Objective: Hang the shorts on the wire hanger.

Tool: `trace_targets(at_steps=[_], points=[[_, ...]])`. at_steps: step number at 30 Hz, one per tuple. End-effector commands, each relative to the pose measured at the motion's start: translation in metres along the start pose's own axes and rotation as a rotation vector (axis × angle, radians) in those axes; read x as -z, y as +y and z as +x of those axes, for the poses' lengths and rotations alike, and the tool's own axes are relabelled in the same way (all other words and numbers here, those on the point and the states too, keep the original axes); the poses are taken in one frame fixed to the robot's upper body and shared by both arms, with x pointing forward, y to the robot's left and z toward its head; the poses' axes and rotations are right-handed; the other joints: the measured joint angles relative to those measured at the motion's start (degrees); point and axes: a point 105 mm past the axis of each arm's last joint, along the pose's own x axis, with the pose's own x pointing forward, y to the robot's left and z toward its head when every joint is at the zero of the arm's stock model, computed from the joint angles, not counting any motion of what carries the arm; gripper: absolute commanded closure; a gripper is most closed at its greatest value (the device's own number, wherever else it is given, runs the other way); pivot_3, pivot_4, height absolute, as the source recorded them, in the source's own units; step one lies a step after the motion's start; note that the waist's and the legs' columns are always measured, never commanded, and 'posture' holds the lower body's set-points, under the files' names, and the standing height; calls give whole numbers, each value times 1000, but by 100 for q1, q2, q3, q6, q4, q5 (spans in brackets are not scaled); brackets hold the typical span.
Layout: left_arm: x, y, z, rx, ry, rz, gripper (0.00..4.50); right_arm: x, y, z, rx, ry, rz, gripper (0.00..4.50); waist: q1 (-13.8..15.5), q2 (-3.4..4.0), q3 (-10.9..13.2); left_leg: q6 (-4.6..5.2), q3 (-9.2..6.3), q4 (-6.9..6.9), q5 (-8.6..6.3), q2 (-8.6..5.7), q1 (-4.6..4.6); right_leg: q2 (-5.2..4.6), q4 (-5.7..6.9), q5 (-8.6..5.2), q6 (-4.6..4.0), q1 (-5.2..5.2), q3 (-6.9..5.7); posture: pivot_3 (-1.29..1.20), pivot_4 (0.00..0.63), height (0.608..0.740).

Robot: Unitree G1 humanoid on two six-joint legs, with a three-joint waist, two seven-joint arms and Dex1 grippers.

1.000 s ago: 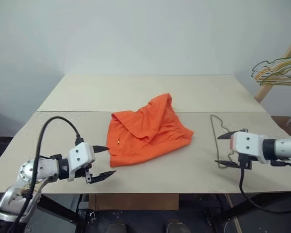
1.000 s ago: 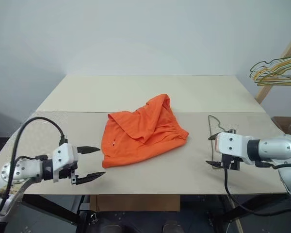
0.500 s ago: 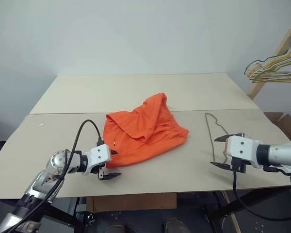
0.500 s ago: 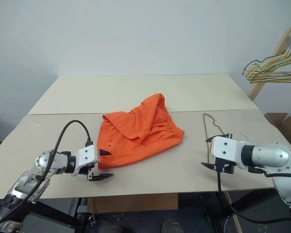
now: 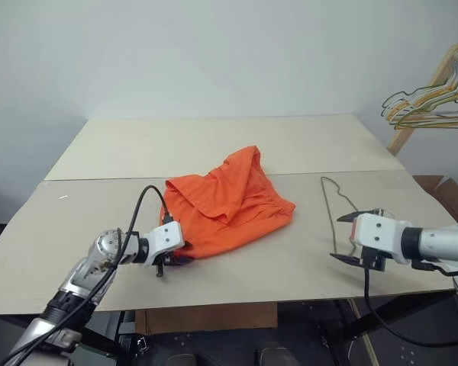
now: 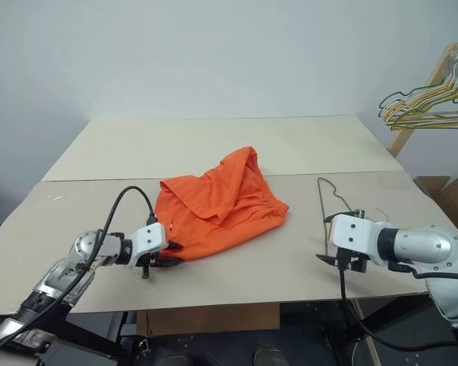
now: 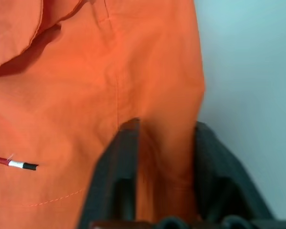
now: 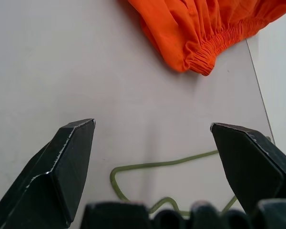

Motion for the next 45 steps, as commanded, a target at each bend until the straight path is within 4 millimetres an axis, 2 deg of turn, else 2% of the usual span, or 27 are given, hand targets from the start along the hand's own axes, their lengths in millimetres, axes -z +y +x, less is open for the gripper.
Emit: trace_targets(at_steps=[1,2,6,11,22,28,31,41,45], points=[[7,5,-3,-21,35,4,4320,-8,-9,-2,31,-23,-40,0,-2,0,0,0,0,0,0,0,0,0,0,0,0,0,0,-100,0,740],[8,6,-4,-26,38,2,4456,-8,-9,-2,32,-24,-42,0,-1,0,0,0,0,0,0,0,-1,0,0,0,0,0,0,-94,0,740],[12,10,-8,-49,64,20,4456,-7,-7,1,28,-26,-47,0,4,-1,-2,0,-1,0,0,0,1,0,1,0,0,1,0,-70,0,740],[6,12,-14,-62,45,65,4456,-8,-7,5,9,-30,-58,0,6,-2,-2,0,-2,0,0,1,-1,2,1,0,0,-1,0,-57,0,740],[-7,16,-62,-125,-8,121,4456,-3,-18,12,-13,-10,-139,0,20,-2,-1,1,3,0,0,1,-4,-3,0,0,0,-4,0,-70,0,740],[-1,22,-80,-144,17,111,4456,-12,-12,22,-50,-53,-243,0,-2,-1,-1,1,3,0,-1,2,-6,-2,0,0,1,-6,-1,-83,0,740],[1,23,-84,-131,28,120,4456,-20,-10,35,-40,-84,-298,0,-13,-1,-1,1,3,0,-1,3,-4,-1,1,0,0,-6,-1,-93,0,740],[-1,25,-84,-118,27,134,4456,-50,-17,103,37,-114,-550,0,-142,-1,-1,0,1,0,-1,3,-14,-1,2,0,-1,-12,-2,-81,0,740],[-2,25,-85,-124,24,131,4456,-50,-20,122,36,-90,-658,0,-168,-1,-1,1,-2,0,-1,3,-14,-2,3,0,-1,-12,-2,-72,0,740]])
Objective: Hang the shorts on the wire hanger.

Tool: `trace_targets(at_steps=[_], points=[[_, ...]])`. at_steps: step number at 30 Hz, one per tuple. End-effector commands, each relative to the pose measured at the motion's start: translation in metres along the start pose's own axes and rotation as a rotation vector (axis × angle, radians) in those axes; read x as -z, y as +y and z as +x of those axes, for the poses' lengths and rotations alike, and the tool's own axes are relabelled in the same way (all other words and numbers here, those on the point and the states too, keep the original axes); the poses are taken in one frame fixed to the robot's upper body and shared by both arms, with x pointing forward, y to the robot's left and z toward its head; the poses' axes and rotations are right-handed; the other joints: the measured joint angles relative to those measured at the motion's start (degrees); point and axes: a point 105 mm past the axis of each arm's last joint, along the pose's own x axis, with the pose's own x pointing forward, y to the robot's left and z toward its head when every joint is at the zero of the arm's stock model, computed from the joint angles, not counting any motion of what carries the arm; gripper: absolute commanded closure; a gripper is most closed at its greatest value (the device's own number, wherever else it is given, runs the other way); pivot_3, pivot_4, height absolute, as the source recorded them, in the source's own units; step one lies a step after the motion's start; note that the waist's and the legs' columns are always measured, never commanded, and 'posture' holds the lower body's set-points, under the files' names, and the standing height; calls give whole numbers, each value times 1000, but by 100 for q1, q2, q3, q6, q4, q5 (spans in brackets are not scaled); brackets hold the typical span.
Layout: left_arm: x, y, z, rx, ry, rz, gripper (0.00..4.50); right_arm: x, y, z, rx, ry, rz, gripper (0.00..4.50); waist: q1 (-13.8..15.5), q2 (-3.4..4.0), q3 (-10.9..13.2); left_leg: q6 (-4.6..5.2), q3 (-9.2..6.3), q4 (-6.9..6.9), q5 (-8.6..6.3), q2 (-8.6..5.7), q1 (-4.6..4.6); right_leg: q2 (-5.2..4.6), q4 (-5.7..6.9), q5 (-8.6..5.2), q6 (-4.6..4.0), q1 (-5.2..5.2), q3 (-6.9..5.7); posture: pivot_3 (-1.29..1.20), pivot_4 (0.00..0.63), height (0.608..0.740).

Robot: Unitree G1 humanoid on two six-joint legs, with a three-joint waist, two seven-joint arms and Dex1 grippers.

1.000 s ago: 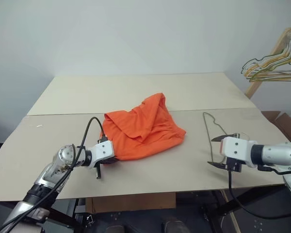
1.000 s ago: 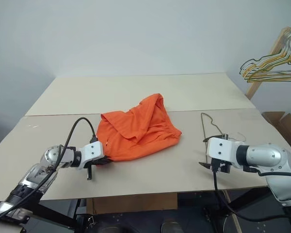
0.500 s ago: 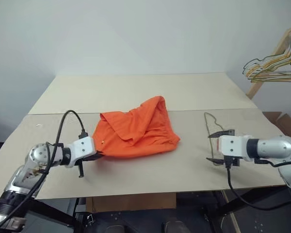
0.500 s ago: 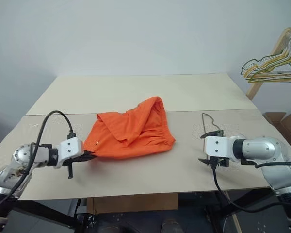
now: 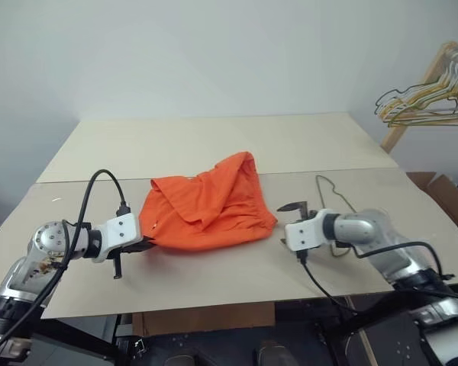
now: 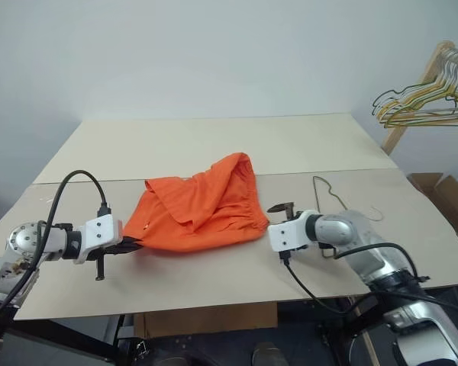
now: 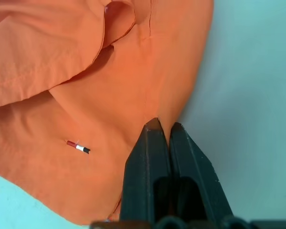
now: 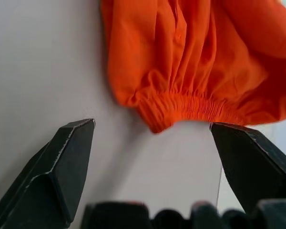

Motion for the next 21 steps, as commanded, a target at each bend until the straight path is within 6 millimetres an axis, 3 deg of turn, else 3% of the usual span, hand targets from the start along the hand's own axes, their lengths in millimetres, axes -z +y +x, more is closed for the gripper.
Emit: trace_targets(at_steps=[1,5,7,9,19,21], points=[[-9,9,-6,-35,-13,39,4456,6,-14,9,46,31,-99,0,-3,0,0,0,-2,0,0,0,-1,0,0,0,0,0,-1,-66,0,740],[-10,9,-7,-43,-15,37,4456,5,-22,22,79,-8,-94,0,-29,-1,0,0,-4,0,0,0,3,0,3,1,-2,1,-1,-55,0,740],[-10,8,-7,-46,-16,35,4500,3,-21,25,62,-32,-112,385,-30,-1,0,0,-8,0,0,0,2,0,4,1,-2,1,-1,-50,0,740],[-10,8,-7,-54,-14,30,4500,0,-17,27,37,-65,-130,835,-28,-1,0,0,-10,0,0,-2,0,-3,3,1,-2,2,-2,-49,0,740],[-6,7,-7,-66,-12,17,4500,0,-6,27,-9,-105,-145,4347,-78,-1,-1,0,-16,0,0,-3,3,-4,8,1,-2,3,-3,-49,0,740],[-6,7,-7,-66,-11,17,4500,2,-4,25,-9,-102,-136,4433,-95,-1,-1,0,-17,0,0,-3,3,-4,8,1,-2,3,-3,-51,0,740]])
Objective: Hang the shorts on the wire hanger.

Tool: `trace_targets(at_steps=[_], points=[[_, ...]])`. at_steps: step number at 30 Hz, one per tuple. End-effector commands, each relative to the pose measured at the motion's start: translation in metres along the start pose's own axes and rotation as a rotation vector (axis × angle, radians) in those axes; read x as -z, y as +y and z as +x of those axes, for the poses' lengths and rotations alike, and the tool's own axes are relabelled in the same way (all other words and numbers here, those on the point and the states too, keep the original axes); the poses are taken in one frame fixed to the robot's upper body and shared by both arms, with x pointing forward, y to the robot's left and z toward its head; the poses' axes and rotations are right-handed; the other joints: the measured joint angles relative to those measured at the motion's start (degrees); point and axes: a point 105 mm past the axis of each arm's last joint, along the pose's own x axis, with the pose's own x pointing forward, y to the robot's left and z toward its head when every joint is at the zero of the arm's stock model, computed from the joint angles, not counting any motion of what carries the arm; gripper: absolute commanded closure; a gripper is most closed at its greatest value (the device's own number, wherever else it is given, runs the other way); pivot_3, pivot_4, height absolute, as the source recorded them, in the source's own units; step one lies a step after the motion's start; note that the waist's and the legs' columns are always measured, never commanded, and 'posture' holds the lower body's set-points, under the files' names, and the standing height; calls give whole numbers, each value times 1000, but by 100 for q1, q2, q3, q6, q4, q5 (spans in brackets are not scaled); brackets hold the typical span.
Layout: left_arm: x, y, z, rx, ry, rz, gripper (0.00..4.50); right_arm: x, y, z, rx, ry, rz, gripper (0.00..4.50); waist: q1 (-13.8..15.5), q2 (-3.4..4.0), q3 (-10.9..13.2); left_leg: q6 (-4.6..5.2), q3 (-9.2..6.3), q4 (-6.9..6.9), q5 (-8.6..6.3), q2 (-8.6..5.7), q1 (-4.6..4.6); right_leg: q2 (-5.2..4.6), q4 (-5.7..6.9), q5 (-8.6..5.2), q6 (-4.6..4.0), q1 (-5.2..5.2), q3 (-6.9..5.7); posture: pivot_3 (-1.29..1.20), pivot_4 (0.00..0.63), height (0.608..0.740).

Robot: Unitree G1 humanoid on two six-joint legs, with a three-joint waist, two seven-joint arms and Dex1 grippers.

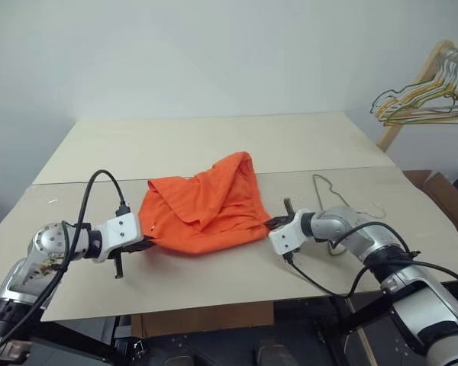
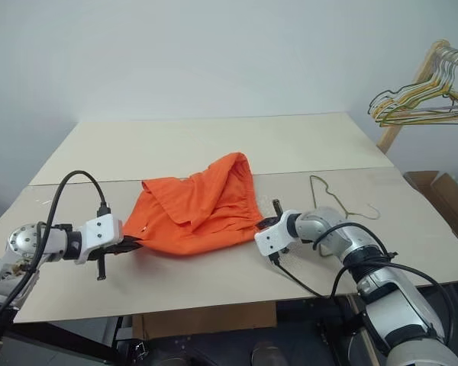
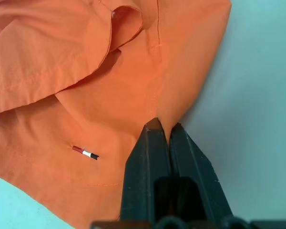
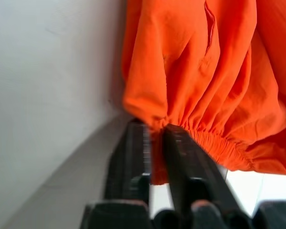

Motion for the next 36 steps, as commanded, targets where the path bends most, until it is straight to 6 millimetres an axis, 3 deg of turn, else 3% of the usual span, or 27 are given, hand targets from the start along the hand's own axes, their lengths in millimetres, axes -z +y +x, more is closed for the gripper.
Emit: trace_targets(at_steps=[1,5,9,14,18,20,22,23,25,27,29,31,33,36], points=[[-7,7,-7,-36,-15,27,4500,1,-10,-10,41,-6,-7,4433,-16,0,0,0,-1,0,0,0,0,0,0,0,0,0,0,-52,0,740],[-13,-7,-15,33,-32,6,4500,-7,-11,-31,69,-25,61,4433,-22,0,0,1,-10,0,-1,0,-11,-2,-2,0,0,-1,-8,-54,0,740],[-27,-24,-29,124,-78,-28,4500,-33,-20,-64,127,-129,156,4433,-28,0,0,4,-19,0,-3,2,-21,-6,-3,-1,2,-7,-9,-58,0,740],[-43,-3,-20,0,-144,-32,4500,-38,-38,-94,152,-155,294,4433,28,1,1,4,-10,0,-2,2,31,-1,3,-1,1,32,-11,-69,0,740],[-59,43,5,-211,-224,18,4500,-20,-74,-95,234,-170,518,4433,94,-7,-4,3,-8,1,-2,-3,33,0,-3,1,1,39,-13,-83,0,740],[-70,87,17,-413,-245,40,4500,1,-111,-90,380,-103,555,4433,91,-9,-5,3,-10,2,-1,-6,39,1,-3,3,0,46,-13,-91,0,740],[-98,140,16,-679,-293,49,4500,20,-164,-94,614,-33,576,4433,90,-11,-4,1,-14,3,1,-10,38,0,-2,6,-1,45,-13,-96,0,740],[-119,166,6,-833,-335,80,4500,28,-193,-103,767,11,568,4433,83,-12,-4,-2,-17,8,3,-13,31,-2,-1,11,-1,38,-14,-97,0,740],[-154,202,-26,-1123,-433,101,4500,36,-232,-125,1005,88,505,4433,67,-12,-4,-8,-26,12,7,-13,-26,-5,2,18,-2,-14,-18,-97,0,740],[-183,218,-66,-1313,-595,78,4500,39,-258,-153,1219,103,491,4433,56,-17,-9,-32,-37,9,21,-16,-99,-18,38,20,-1,-100,-17,-102,0,740],[-207,218,-102,-1378,-757,89,4500,38,-271,-175,1350,84,494,4433,15,-19,-18,-75,-40,7,43,-23,-146,-37,95,20,0,-182,-14,-102,0,740],[-217,206,-118,-1336,-854,126,4500,36,-268,-179,1357,45,492,4433,-63,-17,-19,-73,-36,-15,42,-44,-154,-63,99,17,4,-202,-16,-101,0,740],[-214,187,-120,-1231,-862,206,4500,33,-253,-168,1282,20,465,4433,-181,-14,-23,-63,-32,-14,31,-54,-154,-78,92,14,9,-200,-17,-103,0,740],[-194,156,-112,-1055,-778,269,4500,21,-218,-140,1100,-22,395,4433,-368,-13,-25,-44,-40,0,20,-74,-152,-98,85,15,25,-179,-18,-104,0,740]])
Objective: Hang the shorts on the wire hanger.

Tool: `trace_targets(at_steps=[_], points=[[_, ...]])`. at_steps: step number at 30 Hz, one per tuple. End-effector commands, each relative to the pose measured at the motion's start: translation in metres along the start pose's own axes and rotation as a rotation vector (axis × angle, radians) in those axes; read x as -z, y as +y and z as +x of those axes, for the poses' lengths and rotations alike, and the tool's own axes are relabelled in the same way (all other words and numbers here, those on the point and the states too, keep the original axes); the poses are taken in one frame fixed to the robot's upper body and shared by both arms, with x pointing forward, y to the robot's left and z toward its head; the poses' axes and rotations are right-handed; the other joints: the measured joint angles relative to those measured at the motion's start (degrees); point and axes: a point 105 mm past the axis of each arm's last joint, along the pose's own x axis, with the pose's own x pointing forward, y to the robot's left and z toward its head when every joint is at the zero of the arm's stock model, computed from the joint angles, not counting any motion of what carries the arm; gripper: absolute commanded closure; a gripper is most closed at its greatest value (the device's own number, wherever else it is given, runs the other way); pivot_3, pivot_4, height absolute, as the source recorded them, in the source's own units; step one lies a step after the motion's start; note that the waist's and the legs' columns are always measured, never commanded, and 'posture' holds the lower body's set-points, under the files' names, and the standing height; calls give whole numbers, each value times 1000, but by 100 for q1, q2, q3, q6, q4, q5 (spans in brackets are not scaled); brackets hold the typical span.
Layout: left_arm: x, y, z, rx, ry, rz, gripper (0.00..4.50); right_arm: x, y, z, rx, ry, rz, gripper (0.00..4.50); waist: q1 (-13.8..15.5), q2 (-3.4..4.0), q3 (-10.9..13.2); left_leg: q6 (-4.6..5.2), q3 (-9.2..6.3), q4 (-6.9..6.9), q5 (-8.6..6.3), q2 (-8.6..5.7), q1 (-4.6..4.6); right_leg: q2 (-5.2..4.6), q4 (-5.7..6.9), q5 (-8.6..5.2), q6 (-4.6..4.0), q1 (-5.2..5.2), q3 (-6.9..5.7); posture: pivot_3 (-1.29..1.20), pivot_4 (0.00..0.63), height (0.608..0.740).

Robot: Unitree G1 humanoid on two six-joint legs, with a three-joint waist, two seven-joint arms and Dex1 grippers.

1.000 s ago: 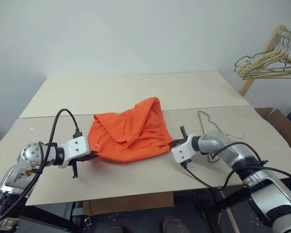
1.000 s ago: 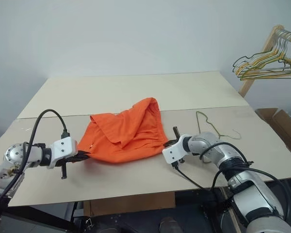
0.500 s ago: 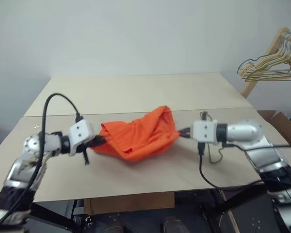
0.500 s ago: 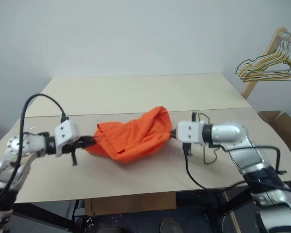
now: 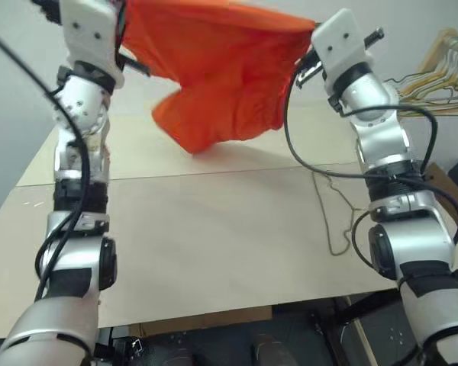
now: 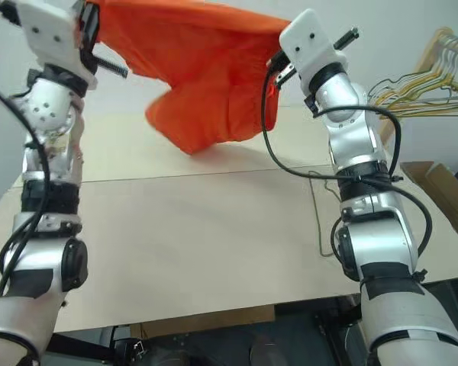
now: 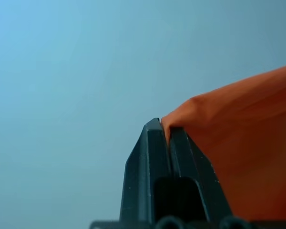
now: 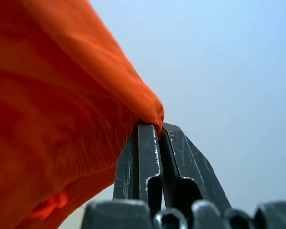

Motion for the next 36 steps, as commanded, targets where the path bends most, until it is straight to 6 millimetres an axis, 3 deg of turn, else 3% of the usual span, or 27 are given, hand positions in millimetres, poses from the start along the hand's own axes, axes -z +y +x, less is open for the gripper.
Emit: trace_targets(at_steps=[1,5,8,10,12,17,20,25,31,32,36], points=[[-11,-5,-34,186,12,-11,4500,3,29,-28,-174,-50,-62,4433,-109,0,0,4,-6,3,0,-11,0,-7,-5,-5,13,9,3,-103,0,740],[10,-37,-97,496,204,-54,4500,12,90,-73,-496,-92,-151,4433,-248,5,4,49,-35,33,-9,-29,13,-14,-2,-18,34,51,5,-102,0,740],[29,-55,-138,630,396,-85,4500,22,126,-104,-751,-104,-251,4433,-268,17,13,55,-44,24,-9,-27,107,-7,-41,-23,37,145,-1,-91,0,740],[34,-76,-179,830,512,-97,4500,28,143,-131,-945,-118,-294,4433,-256,17,13,57,-43,-10,-12,-23,175,-1,-70,-30,34,209,-2,-85,0,740],[34,-94,-217,1008,621,-132,4500,35,152,-159,-1127,-105,-297,4433,-238,17,13,65,-43,-17,-19,-11,175,8,-92,-31,30,214,-10,-84,0,740],[29,-108,-271,1269,801,-154,4500,46,155,-203,-1397,-58,-311,4433,-14,16,15,76,-44,9,-31,-17,131,-8,-87,-34,31,191,-17,-77,0,740],[24,-112,-287,1376,849,-154,4500,49,156,-208,-1422,-52,-316,4433,69,19,18,83,-32,4,-36,-12,172,-1,-95,-36,27,225,-15,-73,0,740],[-7,-128,-304,1498,817,-284,4500,50,157,-209,-1438,-57,-344,4433,90,18,18,84,-16,2,-37,-2,175,6,-94,-38,22,224,-13,-75,0,740],[5,-132,-303,1431,838,-221,4500,45,154,-217,-1473,-89,-335,4433,173,19,22,85,-1,2,-38,4,204,13,-97,-40,18,256,-18,-63,0,740],[9,-133,-300,1402,834,-210,4500,44,153,-219,-1482,-96,-337,4195,209,17,22,85,8,1,-39,6,216,13,-101,-41,17,270,-21,-59,0,740],[9,-133,-298,1408,814,-210,3571,42,147,-222,-1499,-87,-332,2973,280,16,22,86,20,2,-39,16,223,22,-103,-40,14,278,-23,-61,0,740]])
